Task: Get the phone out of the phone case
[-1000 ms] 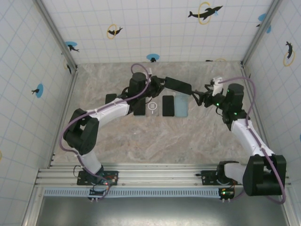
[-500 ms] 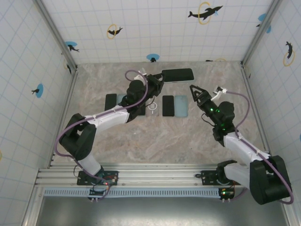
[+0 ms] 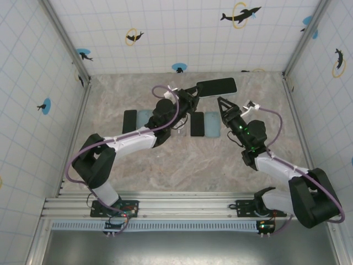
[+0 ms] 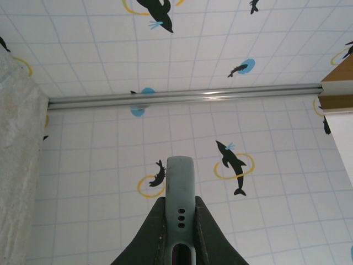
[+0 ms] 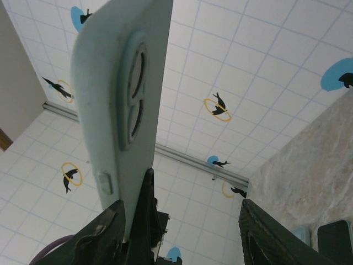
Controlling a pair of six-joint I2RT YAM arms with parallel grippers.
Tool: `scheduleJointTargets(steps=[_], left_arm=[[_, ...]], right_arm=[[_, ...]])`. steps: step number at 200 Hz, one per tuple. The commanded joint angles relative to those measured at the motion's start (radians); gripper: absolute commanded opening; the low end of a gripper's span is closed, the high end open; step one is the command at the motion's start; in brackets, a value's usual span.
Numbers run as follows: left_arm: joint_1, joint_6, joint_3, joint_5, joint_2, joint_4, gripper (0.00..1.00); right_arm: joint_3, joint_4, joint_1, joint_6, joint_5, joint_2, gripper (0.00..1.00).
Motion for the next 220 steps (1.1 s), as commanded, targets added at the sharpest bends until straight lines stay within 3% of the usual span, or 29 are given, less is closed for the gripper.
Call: scheduleJointTargets(steps=[1, 115, 181, 220], left_arm=[[-0.006, -0.015, 0.021, -0.013, -0.006, 0.101, 0.02], [-0.009, 0.0, 0.004, -0.002, -0.013, 0.085, 0.02], [-0.012, 0.028, -0.004, -0.006, -0.014, 0.082, 0.04], [-0.021, 0.044, 0.005, -0.001, -0.002, 0.08, 0.05]], right_arm=[[0.035, 0.12, 0.013, 0.01, 0.035, 0.014, 0.56], [0.083, 0.191, 0.016, 0.037, 0.037, 0.061, 0.44], [0.109, 0.197, 0.023, 0.058, 0.041, 0.091, 0.23], [0.119, 0.195, 0.027, 0.062, 0.056, 0.102, 0.16]])
